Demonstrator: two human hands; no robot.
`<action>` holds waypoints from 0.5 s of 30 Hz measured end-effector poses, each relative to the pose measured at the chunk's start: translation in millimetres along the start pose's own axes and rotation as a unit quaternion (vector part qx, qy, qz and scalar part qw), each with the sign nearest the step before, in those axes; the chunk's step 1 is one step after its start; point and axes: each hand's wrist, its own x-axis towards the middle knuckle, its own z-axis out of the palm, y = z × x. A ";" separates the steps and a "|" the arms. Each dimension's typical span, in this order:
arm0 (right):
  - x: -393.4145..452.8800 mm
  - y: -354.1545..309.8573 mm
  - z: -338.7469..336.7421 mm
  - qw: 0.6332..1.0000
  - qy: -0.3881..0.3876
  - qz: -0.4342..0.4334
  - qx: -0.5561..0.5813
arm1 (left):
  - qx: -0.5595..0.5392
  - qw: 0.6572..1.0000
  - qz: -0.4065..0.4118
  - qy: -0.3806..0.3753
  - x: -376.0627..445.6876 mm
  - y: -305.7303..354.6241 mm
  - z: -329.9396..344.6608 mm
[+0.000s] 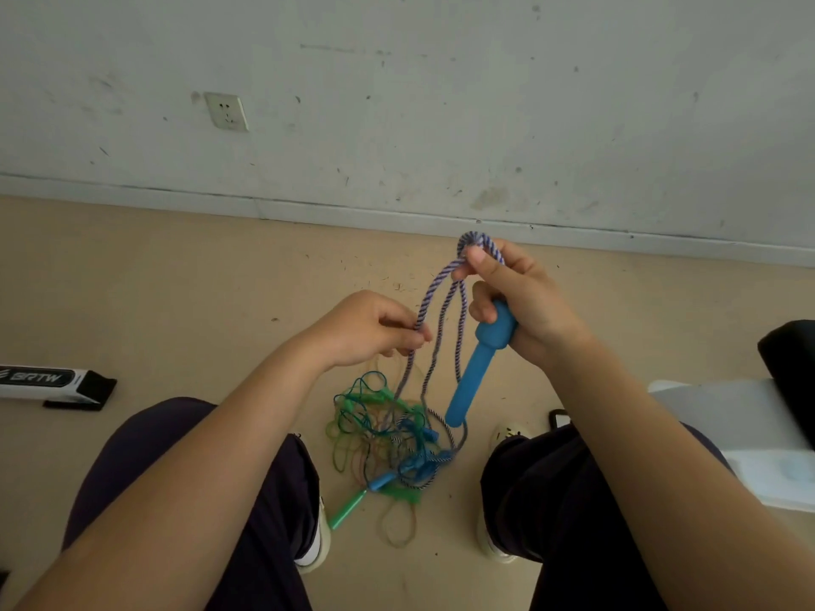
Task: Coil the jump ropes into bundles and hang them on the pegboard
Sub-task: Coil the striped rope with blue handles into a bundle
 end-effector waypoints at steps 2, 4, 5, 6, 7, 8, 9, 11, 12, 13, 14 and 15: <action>-0.3 -0.6 -0.5 1.000 -0.012 0.018 -0.019 | -0.110 0.993 0.035 0.034 -1.3 6.6 1.5; -0.8 1.1 0.5 0.998 -0.028 0.040 -0.046 | -0.213 0.972 0.067 0.069 -3.0 12.1 0.2; -0.8 3.0 1.3 0.996 -0.041 0.047 -0.061 | -0.250 0.961 0.079 0.083 -3.2 13.9 -0.9; -0.9 4.7 2.3 0.994 -0.055 0.054 -0.081 | -0.281 0.951 0.086 0.093 -3.5 15.5 -2.1; -0.8 6.3 3.1 0.990 -0.066 0.061 -0.105 | -0.310 0.941 0.091 0.100 -3.5 16.6 -3.2; -0.6 7.1 3.9 0.986 -0.073 0.071 -0.133 | -0.336 0.932 0.094 0.102 -3.5 17.7 -4.0; -0.6 8.1 4.6 0.980 -0.077 0.079 -0.165 | -0.361 0.922 0.097 0.104 -3.2 18.7 -4.8; -1.1 10.0 5.7 0.966 -0.084 0.088 -0.226 | -0.408 0.901 0.098 0.110 -2.4 19.6 -6.0; -1.4 10.5 6.2 0.962 -0.084 0.087 -0.245 | -0.421 0.894 0.098 0.113 -2.1 18.9 -6.8; -1.5 10.5 7.0 0.961 -0.079 0.082 -0.253 | -0.415 0.897 0.098 0.114 -1.7 17.5 -8.0; -1.8 9.6 7.8 0.963 -0.073 0.074 -0.247 | -0.386 0.911 0.094 0.113 -1.5 15.8 -9.3; -1.9 8.6 8.2 0.969 -0.070 0.063 -0.229 | -0.337 0.931 0.085 0.109 -1.1 13.5 -10.5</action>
